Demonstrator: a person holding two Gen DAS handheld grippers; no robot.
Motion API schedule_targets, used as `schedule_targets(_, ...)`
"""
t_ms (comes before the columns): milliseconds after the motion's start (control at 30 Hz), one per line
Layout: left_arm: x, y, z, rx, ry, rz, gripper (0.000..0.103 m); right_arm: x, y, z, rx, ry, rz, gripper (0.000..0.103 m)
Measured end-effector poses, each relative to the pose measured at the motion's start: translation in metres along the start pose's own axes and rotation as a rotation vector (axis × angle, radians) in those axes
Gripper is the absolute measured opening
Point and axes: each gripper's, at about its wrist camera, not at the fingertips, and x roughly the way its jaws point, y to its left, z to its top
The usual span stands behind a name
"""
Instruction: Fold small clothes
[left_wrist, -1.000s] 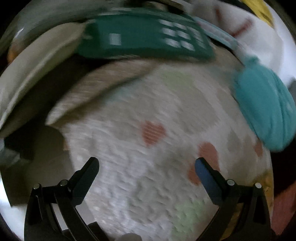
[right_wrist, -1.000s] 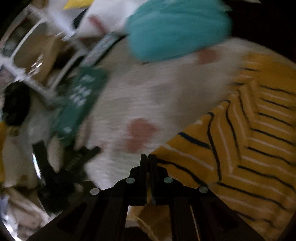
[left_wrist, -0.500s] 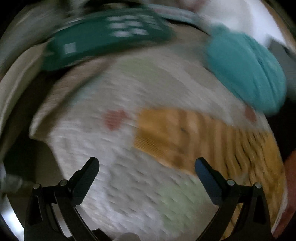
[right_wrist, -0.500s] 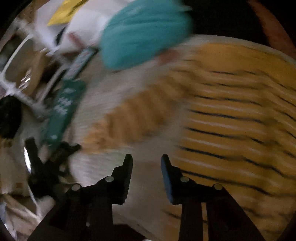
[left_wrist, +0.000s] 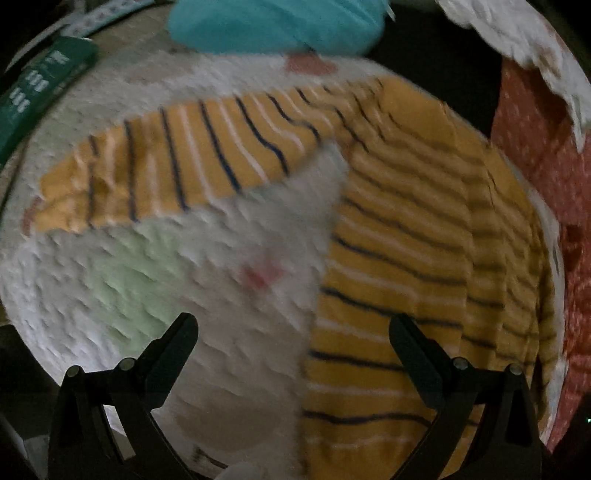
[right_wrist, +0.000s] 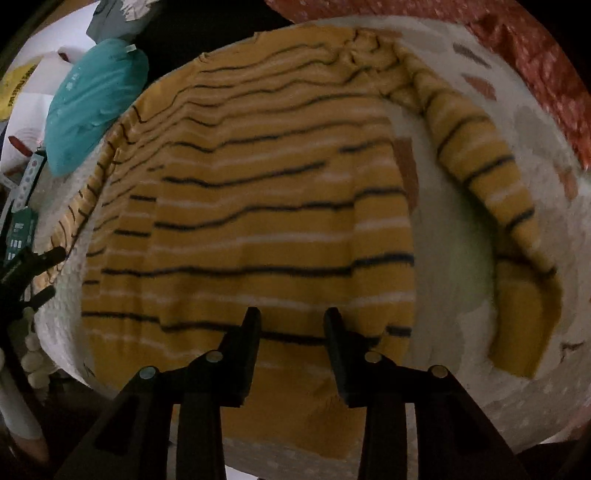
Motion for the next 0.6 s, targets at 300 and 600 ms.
schedule_targets(300, 0.03, -0.035, -0.042, 0.116, 0.035, 0.142, 0.103, 0.007, 0.006, -0.013, -0.026, -0.046, 0.149, 0.084)
schedule_targets(600, 0.014, -0.036, -0.093, 0.081, 0.007, 0.126, 0.103, 0.01, -0.005, -0.02, 0.053, -0.121, 0.324, 0.103)
